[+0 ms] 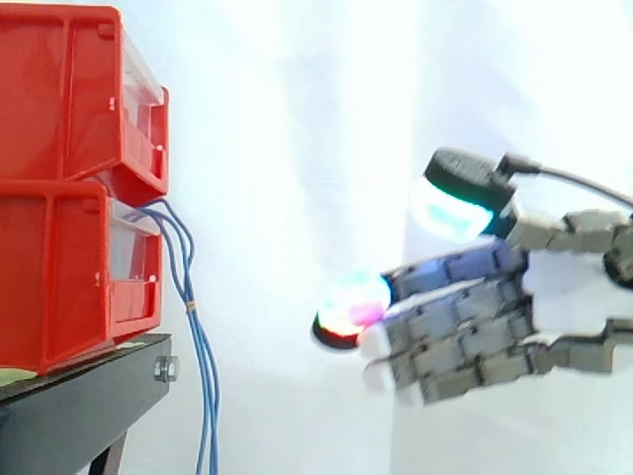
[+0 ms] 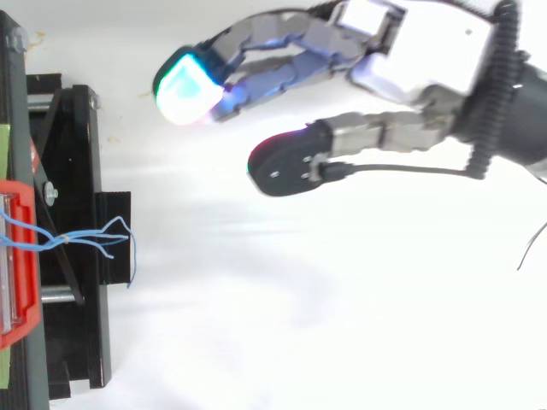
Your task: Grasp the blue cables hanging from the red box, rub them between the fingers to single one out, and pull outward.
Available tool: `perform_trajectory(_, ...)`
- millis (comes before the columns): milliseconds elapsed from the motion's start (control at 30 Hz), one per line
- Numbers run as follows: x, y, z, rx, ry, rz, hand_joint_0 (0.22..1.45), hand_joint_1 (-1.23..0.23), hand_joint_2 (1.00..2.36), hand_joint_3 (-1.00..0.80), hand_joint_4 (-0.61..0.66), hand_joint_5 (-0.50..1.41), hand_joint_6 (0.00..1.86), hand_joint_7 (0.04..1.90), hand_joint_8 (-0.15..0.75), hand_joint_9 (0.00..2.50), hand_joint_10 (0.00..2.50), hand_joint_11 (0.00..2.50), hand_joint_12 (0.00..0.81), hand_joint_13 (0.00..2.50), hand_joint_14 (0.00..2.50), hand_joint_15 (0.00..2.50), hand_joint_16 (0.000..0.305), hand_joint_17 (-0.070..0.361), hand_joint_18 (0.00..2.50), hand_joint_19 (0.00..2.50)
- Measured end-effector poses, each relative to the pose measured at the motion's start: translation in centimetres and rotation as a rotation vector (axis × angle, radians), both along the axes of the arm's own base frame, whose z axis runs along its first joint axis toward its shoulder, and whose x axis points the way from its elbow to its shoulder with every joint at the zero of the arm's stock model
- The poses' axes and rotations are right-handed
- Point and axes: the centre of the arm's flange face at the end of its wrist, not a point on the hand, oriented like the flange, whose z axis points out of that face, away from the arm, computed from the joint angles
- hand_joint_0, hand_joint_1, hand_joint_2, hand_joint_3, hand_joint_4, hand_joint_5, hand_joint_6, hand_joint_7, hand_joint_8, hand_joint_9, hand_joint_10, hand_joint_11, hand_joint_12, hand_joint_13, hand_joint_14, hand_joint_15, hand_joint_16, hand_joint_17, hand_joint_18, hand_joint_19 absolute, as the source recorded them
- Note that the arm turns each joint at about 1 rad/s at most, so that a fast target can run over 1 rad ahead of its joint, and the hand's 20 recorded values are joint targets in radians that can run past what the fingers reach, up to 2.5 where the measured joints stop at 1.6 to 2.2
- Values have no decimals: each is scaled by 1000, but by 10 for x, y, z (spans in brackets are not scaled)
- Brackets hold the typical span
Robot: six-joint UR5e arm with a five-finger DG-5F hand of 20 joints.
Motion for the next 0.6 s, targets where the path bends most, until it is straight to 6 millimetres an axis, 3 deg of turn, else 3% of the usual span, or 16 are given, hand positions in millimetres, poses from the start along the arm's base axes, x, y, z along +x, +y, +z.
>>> perform_trajectory(133, 20, 4, -18, 82, 2, 43, 521, -618, 1000, -500, 266, -165, 502, 742, 259, 752, 5, 125, 353, 576, 8, 198, 55, 123, 379, 215)
perform_trajectory(467, 35, 9, -21, 70, -3, 65, 521, -617, 1000, -498, 270, -163, 502, 745, 258, 761, 5, 122, 352, 584, 8, 197, 54, 122, 386, 215)
perform_trajectory(600, 46, 11, -40, 82, -11, 78, 520, -618, 1000, -496, 272, -162, 502, 742, 258, 763, 4, 123, 351, 589, 8, 205, 54, 121, 392, 213)
